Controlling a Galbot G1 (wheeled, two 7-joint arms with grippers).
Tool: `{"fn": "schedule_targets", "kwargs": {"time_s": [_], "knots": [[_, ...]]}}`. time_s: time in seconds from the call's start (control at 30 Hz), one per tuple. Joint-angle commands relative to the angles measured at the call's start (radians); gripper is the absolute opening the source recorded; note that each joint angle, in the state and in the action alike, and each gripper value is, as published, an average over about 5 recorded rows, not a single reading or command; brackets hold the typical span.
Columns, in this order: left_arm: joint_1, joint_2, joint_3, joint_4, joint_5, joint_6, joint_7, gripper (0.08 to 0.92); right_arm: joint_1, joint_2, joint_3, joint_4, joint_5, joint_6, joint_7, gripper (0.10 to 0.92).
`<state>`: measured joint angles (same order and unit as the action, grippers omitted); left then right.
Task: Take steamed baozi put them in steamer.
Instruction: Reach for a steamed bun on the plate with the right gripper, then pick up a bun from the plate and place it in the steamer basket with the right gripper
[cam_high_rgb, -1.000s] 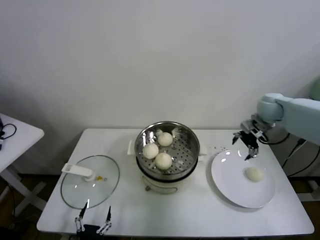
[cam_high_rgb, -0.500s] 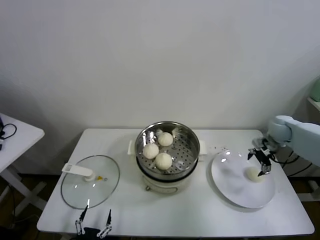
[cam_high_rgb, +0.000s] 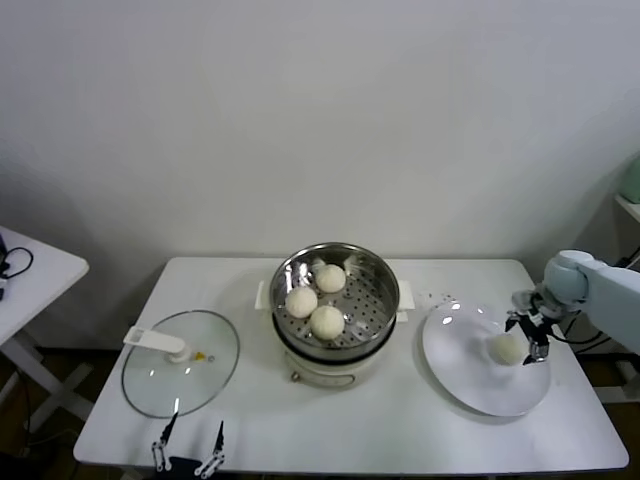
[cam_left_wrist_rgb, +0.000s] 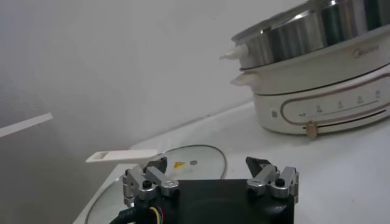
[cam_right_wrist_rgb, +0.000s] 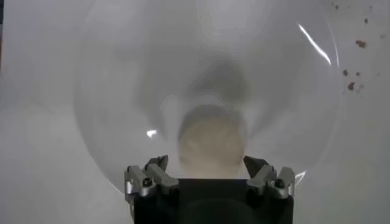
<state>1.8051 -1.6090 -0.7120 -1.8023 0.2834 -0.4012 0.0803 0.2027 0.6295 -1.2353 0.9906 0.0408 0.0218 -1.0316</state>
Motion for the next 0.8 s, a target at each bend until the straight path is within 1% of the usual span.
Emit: {"fn": "schedule_targets", "kwargs": {"time_s": [0.03,0.3,0.37,0.53,0.63,0.8], "knots": [[-0.003,-0.024,0.001,0.005,0.003,-0.003,-0.001,0.823,-0.07,0.006,0.097,-0.028,-0.033,0.0,0.008,0.823],[-0.004,-0.022,-0.002,0.005,0.0,-0.005,-0.003,0.823,-0.069,0.006,0.095,-0.015,-0.045,0.002,0.006,0.82],[-0.005,-0.022,-0.002,0.005,-0.001,-0.005,-0.003,0.823,-0.07,0.003,0.094,-0.01,-0.048,0.002,0.004,0.805],[-0.006,-0.023,-0.001,0.006,0.0,-0.005,-0.003,0.823,-0.065,0.001,0.095,0.0,-0.053,0.002,0.004,0.716],[-0.006,-0.023,-0.002,0.006,0.0,-0.006,-0.003,0.823,-0.044,0.0,0.085,0.012,-0.05,0.002,0.004,0.678],[-0.005,-0.023,-0.003,0.001,0.0,-0.007,-0.003,0.823,0.079,-0.011,-0.03,0.068,0.005,-0.002,0.005,0.653]]}}
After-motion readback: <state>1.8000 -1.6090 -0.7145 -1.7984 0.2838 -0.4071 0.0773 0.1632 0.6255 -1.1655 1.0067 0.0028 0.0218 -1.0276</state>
